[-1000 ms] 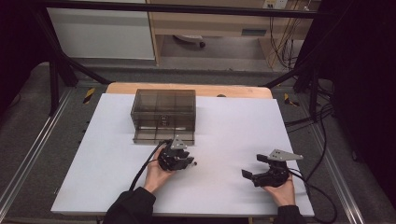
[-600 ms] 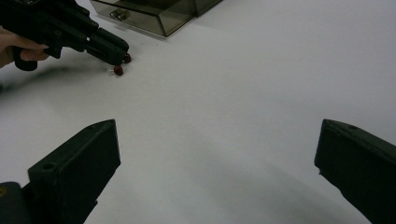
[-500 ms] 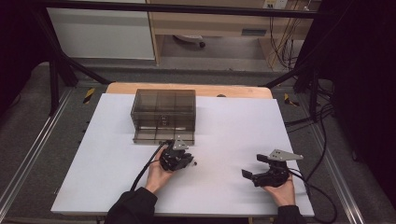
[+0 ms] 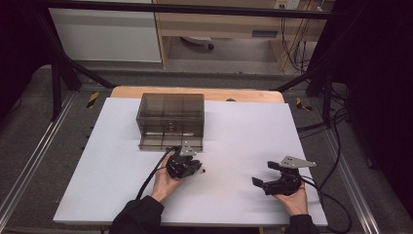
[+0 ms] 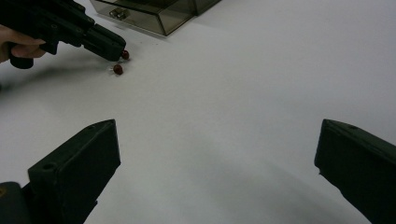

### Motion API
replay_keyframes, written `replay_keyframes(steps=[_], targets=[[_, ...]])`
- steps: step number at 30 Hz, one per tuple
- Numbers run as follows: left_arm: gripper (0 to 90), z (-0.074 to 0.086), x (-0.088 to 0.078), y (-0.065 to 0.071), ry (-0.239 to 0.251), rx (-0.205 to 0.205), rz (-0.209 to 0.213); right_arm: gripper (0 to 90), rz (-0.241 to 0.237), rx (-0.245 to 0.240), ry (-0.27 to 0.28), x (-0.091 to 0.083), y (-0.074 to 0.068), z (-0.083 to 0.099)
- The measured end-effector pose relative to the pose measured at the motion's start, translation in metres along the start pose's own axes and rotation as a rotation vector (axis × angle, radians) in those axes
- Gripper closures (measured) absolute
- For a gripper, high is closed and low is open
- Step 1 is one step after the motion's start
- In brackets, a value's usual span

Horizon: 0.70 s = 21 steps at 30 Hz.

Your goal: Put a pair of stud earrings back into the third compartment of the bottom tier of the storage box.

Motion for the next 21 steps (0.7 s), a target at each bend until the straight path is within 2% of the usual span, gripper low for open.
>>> replay_keyframes(steps=[5, 21], targets=[[82.4, -0.005, -0.007, 0.000, 0.018, -0.008, -0.005, 0.7, 0.000, 0.000, 0.000, 0.000, 0.000, 0.000], [82.6, -0.020, -0.024, -0.011, 0.031, -0.013, -0.044, 0.7, 0.000, 0.001, -0.005, 0.000, 0.000, 0.001]])
Point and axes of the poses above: each handheld gripper's, and its own axes: x roughly forward along the jaws, z roughly out of its underside, y roughly to its right, the point moved 9 cm from there along x, roughly forward along the jaws, and after that the axes turned 4 degrees about y, right-handed, at the moved point
